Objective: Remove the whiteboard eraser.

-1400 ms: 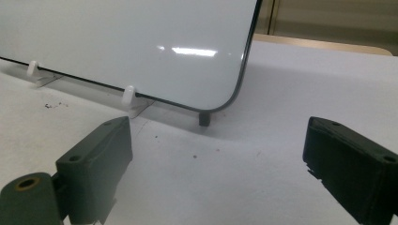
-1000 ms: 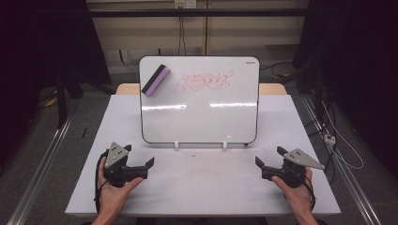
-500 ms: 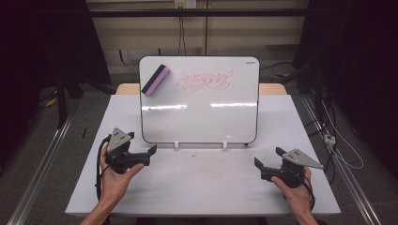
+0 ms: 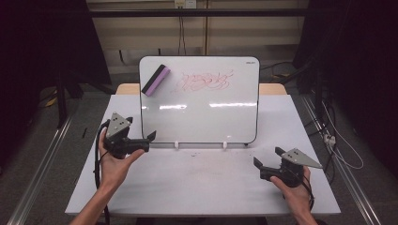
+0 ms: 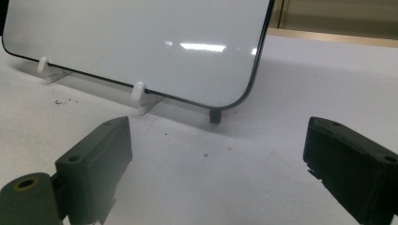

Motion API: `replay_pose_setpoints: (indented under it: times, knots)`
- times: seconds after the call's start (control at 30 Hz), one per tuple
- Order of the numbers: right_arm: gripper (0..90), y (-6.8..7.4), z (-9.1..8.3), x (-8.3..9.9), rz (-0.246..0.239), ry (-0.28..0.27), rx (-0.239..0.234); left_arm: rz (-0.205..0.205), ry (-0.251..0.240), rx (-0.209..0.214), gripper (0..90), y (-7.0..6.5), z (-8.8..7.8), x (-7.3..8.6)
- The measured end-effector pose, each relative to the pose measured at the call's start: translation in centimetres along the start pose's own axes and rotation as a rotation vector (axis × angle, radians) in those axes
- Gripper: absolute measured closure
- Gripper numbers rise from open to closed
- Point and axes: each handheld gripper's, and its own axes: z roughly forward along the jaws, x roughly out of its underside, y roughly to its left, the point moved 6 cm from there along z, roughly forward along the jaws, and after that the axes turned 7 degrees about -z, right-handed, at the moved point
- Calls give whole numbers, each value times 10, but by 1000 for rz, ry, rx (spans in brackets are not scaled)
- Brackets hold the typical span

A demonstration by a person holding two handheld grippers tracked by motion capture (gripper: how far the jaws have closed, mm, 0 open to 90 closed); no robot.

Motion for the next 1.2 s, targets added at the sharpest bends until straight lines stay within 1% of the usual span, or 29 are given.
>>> replay_pose_setpoints:
  times: [0.1,0.13,0.17,0.2,0.23,0.27,0.3,0.33,0.37,0.4,0.43,0.5,0.53,0.57,0.6,0.67,0.7,0.73,0.77,0.8,0.87,0.9,0.93,0.97,1.03,1.1,1.13,1.17,1.2]
  knots:
    - [81,-1,0,0,-2,0,3,37,-3,-16,77,5,0,-12]
    - [82,-1,0,0,-6,2,6,37,-3,-16,78,5,0,-12]
    - [82,0,0,0,-5,4,6,67,11,-6,94,8,0,-20]
    - [82,0,0,0,-4,4,5,67,5,-14,110,10,0,-25]
    - [82,-1,0,1,-4,3,7,67,5,-14,105,10,0,-25]
    - [82,-1,0,1,-3,3,6,82,-15,-34,99,15,-1,-33]
    - [82,-1,0,1,-1,3,6,82,-15,-34,100,15,-1,-33]
    - [82,-1,0,1,-7,3,12,105,-18,-46,101,18,1,-40]
    - [82,-1,0,1,-7,3,12,105,-18,-46,102,18,1,-40]
    - [79,-1,1,1,-7,8,9,119,-17,-63,106,20,6,-44]
    - [79,-1,1,1,-8,9,11,122,-1,-66,110,21,9,-46]
    - [80,-1,2,1,-11,8,12,121,4,-59,113,21,12,-47]
    - [79,0,2,1,-11,9,8,135,4,-78,121,23,18,-50]
    - [79,0,1,1,-12,8,7,143,-4,-80,123,25,21,-51]
    - [79,0,1,1,-13,8,6,140,-5,-76,128,26,24,-53]
    - [79,0,0,1,-10,6,6,147,-1,-97,146,30,28,-58]
    - [79,0,0,1,-10,6,6,147,-1,-97,146,30,28,-58]
    - [79,0,1,1,-6,8,4,155,-8,-107,151,32,33,-63]
    - [79,0,1,1,-6,8,4,155,-8,-107,159,32,33,-63]
    - [79,0,1,1,-6,9,3,171,-5,-122,168,33,37,-68]
    - [80,0,2,1,-8,10,4,188,-3,-121,184,33,41,-72]
    - [80,0,2,1,-9,10,2,205,3,-125,194,33,44,-74]
    - [80,0,2,1,-9,10,2,215,4,-115,195,33,46,-75]
    - [80,1,2,1,-10,10,2,217,6,-111,207,33,49,-76]
    - [80,1,2,1,-10,9,0,221,14,-117,232,34,51,-77]
    - [80,0,1,1,-8,9,0,236,38,-121,251,36,56,-78]
    - [79,0,1,1,-9,9,0,235,40,-129,270,37,58,-77]
    - [80,0,1,1,-7,9,1,238,50,-129,288,38,59,-77]
    - [79,0,1,2,-8,9,1,232,53,-129,307,39,60,-76]
